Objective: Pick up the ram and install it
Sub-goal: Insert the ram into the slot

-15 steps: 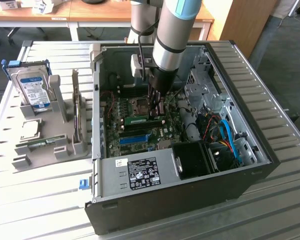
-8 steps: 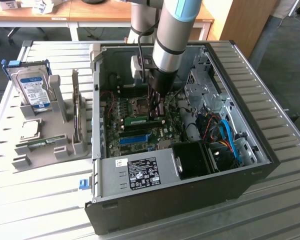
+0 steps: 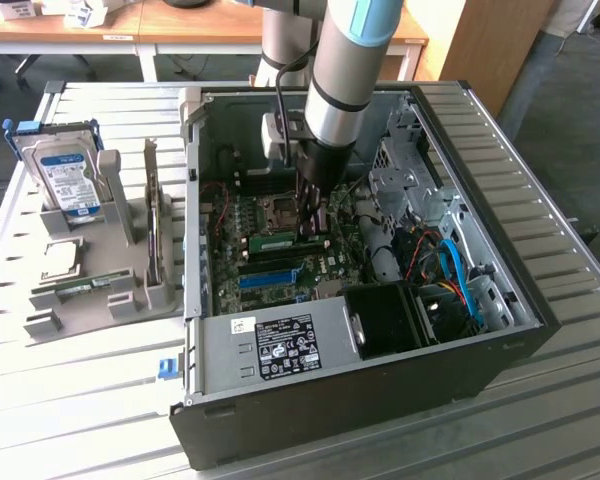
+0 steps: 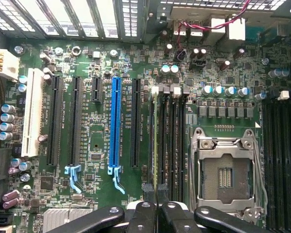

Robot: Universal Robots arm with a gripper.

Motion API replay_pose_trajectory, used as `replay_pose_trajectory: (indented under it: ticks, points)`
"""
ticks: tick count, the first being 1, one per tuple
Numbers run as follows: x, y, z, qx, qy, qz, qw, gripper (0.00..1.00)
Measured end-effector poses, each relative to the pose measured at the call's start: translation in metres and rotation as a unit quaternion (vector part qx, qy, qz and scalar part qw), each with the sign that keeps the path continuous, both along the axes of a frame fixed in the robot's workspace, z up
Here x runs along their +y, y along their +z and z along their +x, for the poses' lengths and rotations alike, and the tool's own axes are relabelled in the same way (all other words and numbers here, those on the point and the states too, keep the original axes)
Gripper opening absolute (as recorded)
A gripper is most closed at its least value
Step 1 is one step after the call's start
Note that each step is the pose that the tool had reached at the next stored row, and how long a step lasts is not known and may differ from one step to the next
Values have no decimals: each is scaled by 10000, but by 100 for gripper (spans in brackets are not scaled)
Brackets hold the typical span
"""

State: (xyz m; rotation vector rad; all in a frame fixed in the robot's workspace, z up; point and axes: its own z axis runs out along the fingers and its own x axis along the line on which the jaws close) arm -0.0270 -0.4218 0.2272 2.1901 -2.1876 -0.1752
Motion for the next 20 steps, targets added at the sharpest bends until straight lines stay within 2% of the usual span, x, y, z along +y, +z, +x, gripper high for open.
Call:
replay_pose_trajectory:
  ticks: [20]
  points:
    - [0,-9,0,0,-19,-1,10000,12]
